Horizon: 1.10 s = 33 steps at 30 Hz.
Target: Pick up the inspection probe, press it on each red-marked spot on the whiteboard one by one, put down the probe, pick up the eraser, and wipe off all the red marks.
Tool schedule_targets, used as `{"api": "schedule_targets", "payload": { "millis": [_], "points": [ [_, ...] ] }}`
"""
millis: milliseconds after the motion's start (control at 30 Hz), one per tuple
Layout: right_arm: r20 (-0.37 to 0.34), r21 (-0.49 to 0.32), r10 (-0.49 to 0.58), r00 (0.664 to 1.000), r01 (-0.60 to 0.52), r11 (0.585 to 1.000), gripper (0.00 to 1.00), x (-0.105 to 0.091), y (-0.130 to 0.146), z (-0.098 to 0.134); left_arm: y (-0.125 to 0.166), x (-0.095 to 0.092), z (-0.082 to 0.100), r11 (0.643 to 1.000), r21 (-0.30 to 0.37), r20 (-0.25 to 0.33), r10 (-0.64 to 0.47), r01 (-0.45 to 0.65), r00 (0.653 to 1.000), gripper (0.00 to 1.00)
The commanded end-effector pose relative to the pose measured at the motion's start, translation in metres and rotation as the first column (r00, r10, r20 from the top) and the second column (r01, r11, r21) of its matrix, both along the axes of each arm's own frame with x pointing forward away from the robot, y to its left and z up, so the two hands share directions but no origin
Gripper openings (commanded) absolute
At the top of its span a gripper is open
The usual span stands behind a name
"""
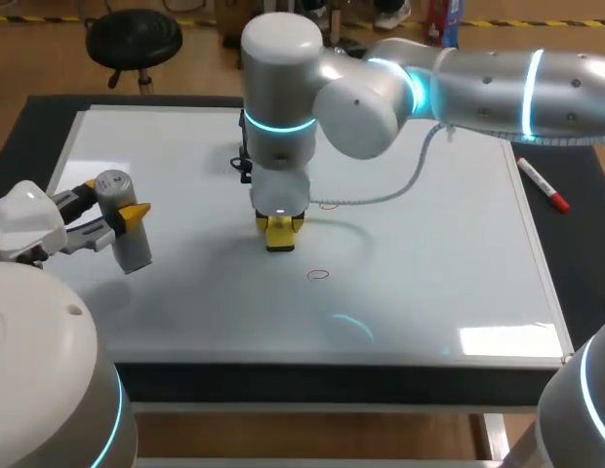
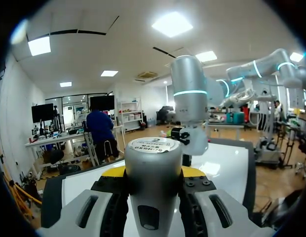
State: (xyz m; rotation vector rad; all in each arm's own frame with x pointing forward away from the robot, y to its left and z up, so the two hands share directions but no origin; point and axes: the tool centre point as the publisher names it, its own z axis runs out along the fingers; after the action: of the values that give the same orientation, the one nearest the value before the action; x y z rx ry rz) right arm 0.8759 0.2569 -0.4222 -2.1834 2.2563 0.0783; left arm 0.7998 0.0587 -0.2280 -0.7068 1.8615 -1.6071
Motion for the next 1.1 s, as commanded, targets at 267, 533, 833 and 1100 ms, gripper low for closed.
{"api": "schedule_targets", "payload": {
  "millis": [267, 533, 833, 1100],
  "points": [
    [0.015, 0.029, -0.036, 0.999, 0.036, 0.999, 0.00, 0.003, -0.031, 0.009, -0.003, 0.001, 0.000, 1.000, 0.001, 0.004, 0.009, -0.009, 1.000, 0.00],
    [0.018, 0.026, -0.072, 0.997, 0.072, 0.997, 0.00, 0.039, -0.076, 0.037, -0.003, 0.001, 0.000, 1.000, 0.001, 0.004, 0.009, -0.009, 1.000, 0.00],
    [0.051, 0.015, -0.172, 0.984, 0.171, 0.985, 0.00, 0.061, -0.134, 0.051, -0.003, 0.001, 0.000, 1.000, 0.001, 0.004, 0.009, -0.009, 1.000, 0.00],
    [0.057, -0.004, -0.275, 0.960, 0.275, 0.961, 0.00, 0.069, -0.196, 0.052, -0.003, 0.001, 0.000, 1.000, 0.001, 0.004, 0.009, -0.009, 1.000, 0.00]
  ]
}}
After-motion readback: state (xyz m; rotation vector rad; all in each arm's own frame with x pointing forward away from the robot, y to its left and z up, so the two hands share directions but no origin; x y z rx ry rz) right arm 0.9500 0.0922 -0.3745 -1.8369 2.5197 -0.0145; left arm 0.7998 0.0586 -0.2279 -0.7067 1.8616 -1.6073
